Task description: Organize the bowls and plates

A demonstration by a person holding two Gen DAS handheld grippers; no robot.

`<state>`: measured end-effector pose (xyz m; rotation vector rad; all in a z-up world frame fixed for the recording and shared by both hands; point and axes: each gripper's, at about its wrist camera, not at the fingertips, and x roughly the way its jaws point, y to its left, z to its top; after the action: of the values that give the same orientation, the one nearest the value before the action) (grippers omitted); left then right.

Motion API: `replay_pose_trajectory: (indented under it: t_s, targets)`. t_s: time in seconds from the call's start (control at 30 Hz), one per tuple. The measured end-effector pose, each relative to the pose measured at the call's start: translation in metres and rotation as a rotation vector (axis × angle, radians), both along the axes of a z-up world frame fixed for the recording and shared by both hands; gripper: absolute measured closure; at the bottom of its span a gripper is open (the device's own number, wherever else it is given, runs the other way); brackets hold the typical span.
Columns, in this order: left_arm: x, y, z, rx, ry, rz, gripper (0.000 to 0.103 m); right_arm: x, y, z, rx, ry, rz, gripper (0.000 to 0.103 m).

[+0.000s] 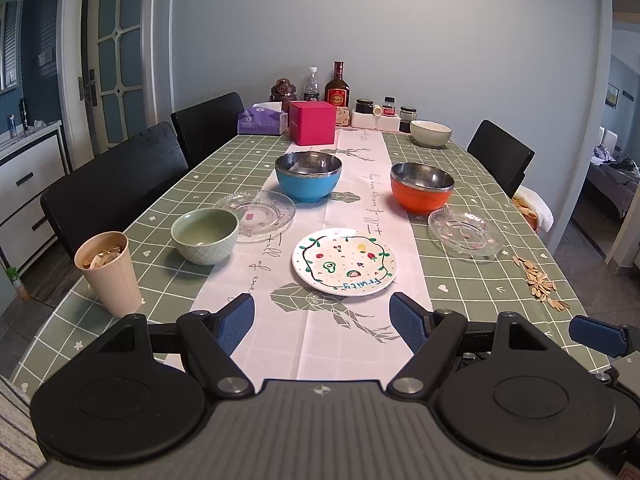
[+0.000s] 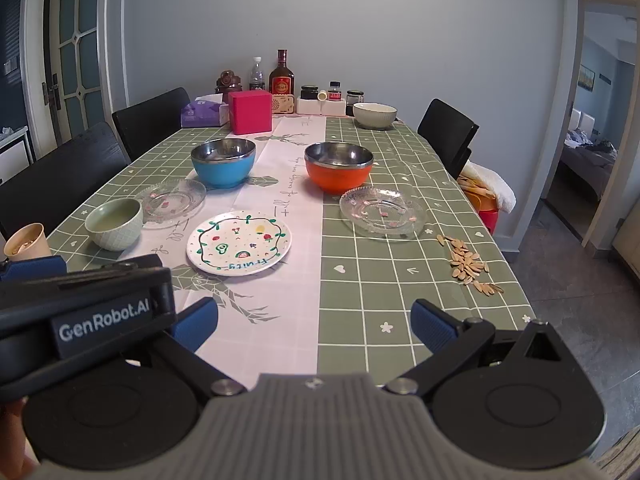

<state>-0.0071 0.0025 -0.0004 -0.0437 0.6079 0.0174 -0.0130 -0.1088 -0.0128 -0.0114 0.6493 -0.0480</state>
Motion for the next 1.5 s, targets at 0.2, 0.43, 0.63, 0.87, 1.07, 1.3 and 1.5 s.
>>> replay_pose_trajectory:
  t_s: [0.2, 0.43, 0.63, 0.87, 1.07, 1.3, 1.5]
  targets:
    - [-0.0013, -0.0025, 0.0004, 0.021, -0.006, 0.006, 0.013, 0.0006, 0.0002, -0.0006, -0.007, 0.002, -0.004, 0.003]
    - [0.0007, -0.0015, -0.0006, 0.014, 0.004, 0.01, 0.013, 0.0022, 0.0008, -0.0015, -0.009, 0.004, -0.006, 0.003]
    - [0.0004, -0.0024, -0.0033, 0.033, 0.005, 0.023, 0.013, 0.0035, 0.0028, -0.004, -0.021, 0.013, -0.009, 0.003]
    - [0.001, -0.0012, -0.0043, 0.027, 0.012, 0.022, 0.013, 0.004, 0.0027, -0.0059, -0.018, 0.015, -0.009, 0.003]
    - [0.0016, 0.0, -0.0041, 0.021, 0.011, 0.018, 0.013, 0.004, 0.0017, -0.0055, -0.011, 0.012, -0.009, 0.003]
    - [0.0029, -0.0004, -0.0064, 0.023, 0.02, 0.015, 0.013, 0.004, 0.0019, -0.0065, -0.011, 0.016, -0.011, 0.003]
    - [0.0032, 0.0016, -0.0084, 0.035, 0.019, 0.029, 0.013, 0.0066, 0.0052, -0.009, -0.018, 0.018, -0.011, 0.003]
